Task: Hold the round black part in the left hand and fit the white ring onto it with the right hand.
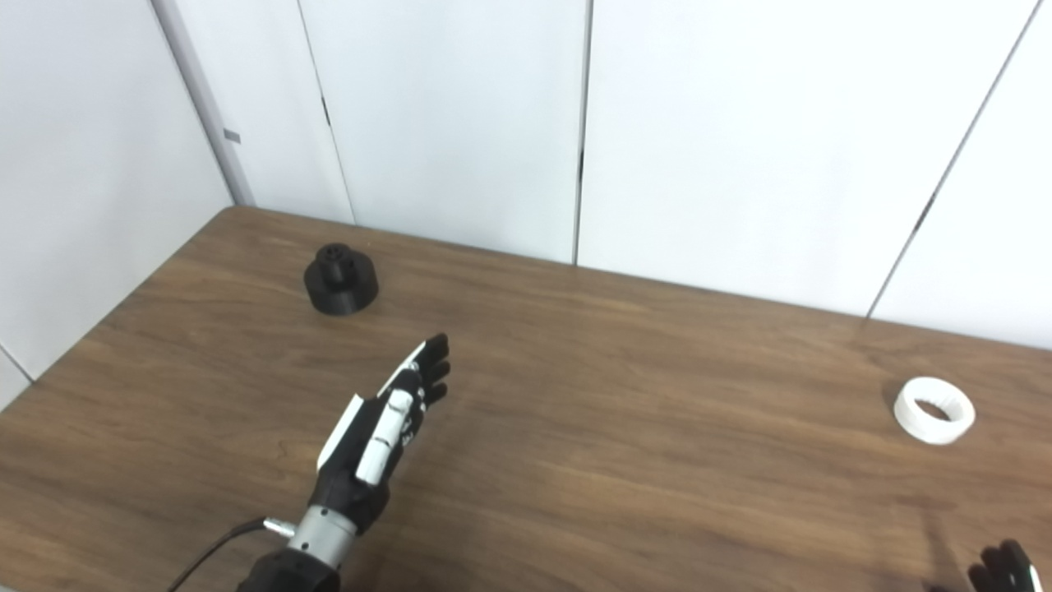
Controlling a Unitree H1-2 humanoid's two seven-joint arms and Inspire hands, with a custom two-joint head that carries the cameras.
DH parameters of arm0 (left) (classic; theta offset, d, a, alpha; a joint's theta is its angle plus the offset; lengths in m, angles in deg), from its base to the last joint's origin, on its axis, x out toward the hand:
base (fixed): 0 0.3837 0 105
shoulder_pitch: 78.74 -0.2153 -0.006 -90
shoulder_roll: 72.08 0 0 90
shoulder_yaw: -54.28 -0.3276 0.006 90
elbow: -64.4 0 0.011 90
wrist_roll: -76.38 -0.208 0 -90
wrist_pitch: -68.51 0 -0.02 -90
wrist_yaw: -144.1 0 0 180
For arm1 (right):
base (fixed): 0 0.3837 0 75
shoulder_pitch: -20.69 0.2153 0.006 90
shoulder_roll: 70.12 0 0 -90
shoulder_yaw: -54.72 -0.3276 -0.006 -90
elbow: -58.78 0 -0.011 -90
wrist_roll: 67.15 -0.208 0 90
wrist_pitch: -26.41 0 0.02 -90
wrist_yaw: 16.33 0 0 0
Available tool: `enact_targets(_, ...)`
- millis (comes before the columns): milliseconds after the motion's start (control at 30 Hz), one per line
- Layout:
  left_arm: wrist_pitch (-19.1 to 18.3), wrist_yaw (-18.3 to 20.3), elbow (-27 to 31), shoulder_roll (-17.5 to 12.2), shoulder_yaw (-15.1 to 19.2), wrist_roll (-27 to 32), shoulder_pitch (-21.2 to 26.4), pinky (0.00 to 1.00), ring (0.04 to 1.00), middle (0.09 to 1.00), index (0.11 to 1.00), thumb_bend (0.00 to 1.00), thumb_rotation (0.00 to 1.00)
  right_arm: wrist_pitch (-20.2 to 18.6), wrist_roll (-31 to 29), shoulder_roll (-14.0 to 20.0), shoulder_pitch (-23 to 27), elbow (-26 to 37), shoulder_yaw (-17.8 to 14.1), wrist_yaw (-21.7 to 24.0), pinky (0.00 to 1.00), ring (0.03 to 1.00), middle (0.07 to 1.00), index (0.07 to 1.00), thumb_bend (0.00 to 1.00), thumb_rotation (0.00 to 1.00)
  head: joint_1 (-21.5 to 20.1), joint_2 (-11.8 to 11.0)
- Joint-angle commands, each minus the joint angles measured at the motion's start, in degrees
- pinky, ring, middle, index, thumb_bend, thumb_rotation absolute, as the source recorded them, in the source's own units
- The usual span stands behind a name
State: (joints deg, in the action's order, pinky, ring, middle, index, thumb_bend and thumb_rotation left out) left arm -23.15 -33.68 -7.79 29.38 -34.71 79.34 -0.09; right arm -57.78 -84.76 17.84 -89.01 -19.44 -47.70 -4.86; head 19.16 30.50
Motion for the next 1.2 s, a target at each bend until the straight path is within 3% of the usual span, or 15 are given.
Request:
enact_targets(0,2.15,-0.63,0.63,1.92,-0.78,-0.47,-5.77,0.97,0.975,0.983,0.962,0.51,0.94,0.61,0.14,1.31,-0.17,-0.77,-0.96,-0.07,1.0,1.0,1.0,1.0,0.62,1.0,0.23,0.03)
enact_targets(167,2.19,-1.32,0.87,2.02,-1.04,-1.52,-5.89,0.98,0.976,0.981,0.962,0.52,0.92,1.07,0.27,1.38,-0.25,-0.65,-0.97,-0.04,1.0,1.0,1.0,1.0,0.6,1.0,1.16,0.1)
enact_targets(233,0.23,-1.35,1.66,1.42,-1.31,-2.39,-5.81,0.98,0.977,0.983,0.967,0.54,0.89,0.76,0.34,1.47,-0.32,-0.69,-0.96,-0.07,1.0,1.0,1.0,1.0,0.6,1.0,1.54,-0.23)
enact_targets(267,-0.19,-1.61,2.04,1.0,-1.42,-3.64,-5.76,0.97,0.975,0.981,0.967,0.59,0.77,0.4,0.47,1.49,-0.41,-0.58,-0.94,-0.19,1.0,1.0,1.0,1.0,0.62,1.0,1.53,-0.14)
enact_targets(367,0.13,-3.28,3.45,0.82,-1.09,-7.94,-5.67,0.89,0.919,0.942,0.938,0.71,0.51,-0.22,0.29,1.29,-0.65,-0.01,-0.89,-0.37,1.0,1.0,1.0,1.0,0.62,1.0,0.99,0.32)
enact_targets(533,-1.85,-4.66,7.22,-0.15,1.65,-11.06,-3.71,0.87,0.893,0.917,0.933,0.83,0.4,0.62,-0.23,1.05,-0.7,-0.06,-0.72,0.03,1.0,1.0,1.0,1.0,0.6,1.0,0.44,0.77)
enact_targets(633,-4.27,-4.42,9.52,-2.5,4.7,-11.82,-1.22,0.87,0.909,0.922,0.922,0.91,0.32,0.01,-0.02,0.9,-0.84,0.11,-0.65,-0.29,1.0,1.0,1.0,1.0,0.61,1.0,0.26,0.84)
enact_targets(900,-12.84,-2.54,12.2,-10.36,11.21,-19.04,4.86,0.97,0.961,0.956,0.921,0.98,0.35,-0.29,0.11,0.48,-1.48,1.3,-0.26,-0.63,1.0,1.0,1.0,1.0,0.62,1.0,0.03,1.14)
enact_targets(1000,-15.01,-1.99,11.2,-13.93,11.91,-21.23,6.13,0.99,0.986,0.978,0.925,0.97,0.37,0.36,0.31,0.55,-1.66,1.16,-0.19,-0.6,1.0,1.0,1.0,1.0,0.61,1.0,0.02,1.27)
enact_targets(1167,-16.76,-1.91,7.74,-18.86,11.97,-26.5,8.15,0.93,0.971,0.961,0.916,0.98,0.42,0.25,0.43,0.46,-2.15,1.8,0.01,-0.67,1.0,1.0,1.0,1.0,0.63,1.0,0.13,1.39)
